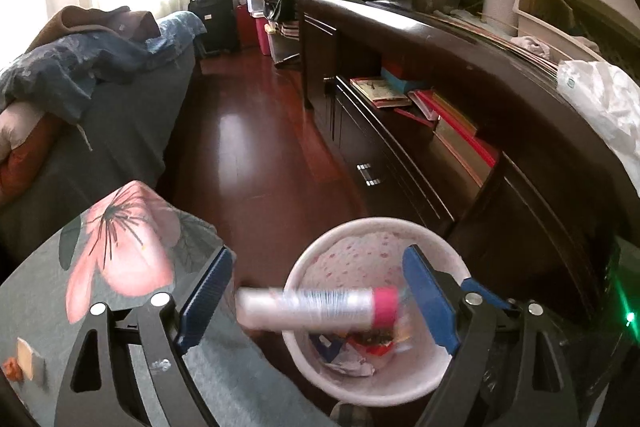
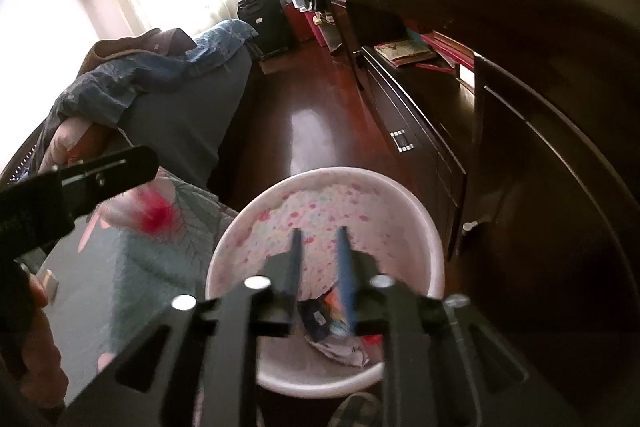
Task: Collect trash
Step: 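Open both tools to drop the items into the wastebasket, then move both tools back over the table items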
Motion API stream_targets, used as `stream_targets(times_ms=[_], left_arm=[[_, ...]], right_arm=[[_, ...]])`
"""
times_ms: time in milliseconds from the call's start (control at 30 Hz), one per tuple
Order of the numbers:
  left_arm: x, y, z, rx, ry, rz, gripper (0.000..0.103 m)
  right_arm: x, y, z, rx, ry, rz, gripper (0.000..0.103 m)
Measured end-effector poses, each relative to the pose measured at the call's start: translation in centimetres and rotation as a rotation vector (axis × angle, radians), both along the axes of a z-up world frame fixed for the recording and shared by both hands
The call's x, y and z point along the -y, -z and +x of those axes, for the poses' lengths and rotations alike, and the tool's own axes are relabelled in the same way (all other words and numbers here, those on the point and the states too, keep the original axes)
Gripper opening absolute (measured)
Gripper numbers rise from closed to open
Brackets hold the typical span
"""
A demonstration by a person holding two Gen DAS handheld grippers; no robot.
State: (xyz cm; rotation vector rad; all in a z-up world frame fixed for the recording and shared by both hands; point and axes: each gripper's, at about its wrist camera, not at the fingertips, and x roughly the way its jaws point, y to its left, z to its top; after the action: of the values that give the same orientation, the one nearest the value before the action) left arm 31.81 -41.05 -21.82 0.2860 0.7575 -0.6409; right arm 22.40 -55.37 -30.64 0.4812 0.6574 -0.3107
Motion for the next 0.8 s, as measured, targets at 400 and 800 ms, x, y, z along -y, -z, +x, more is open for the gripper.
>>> stream_targets(times_ms=[400, 800], left_arm=[[-2.5, -1.4, -0.3, 0.006, -0.048, -0.052, 0.099], [-13.7, -2.9, -4.4, 0.054, -0.245, 0.004, 0.099]], right_arm=[[-0.8, -0.2, -1.2, -0.026, -0.013, -0.007, 0.042], [-9.1, -6.7, -4.0, 0.0, -0.178, -0.16, 0.076]])
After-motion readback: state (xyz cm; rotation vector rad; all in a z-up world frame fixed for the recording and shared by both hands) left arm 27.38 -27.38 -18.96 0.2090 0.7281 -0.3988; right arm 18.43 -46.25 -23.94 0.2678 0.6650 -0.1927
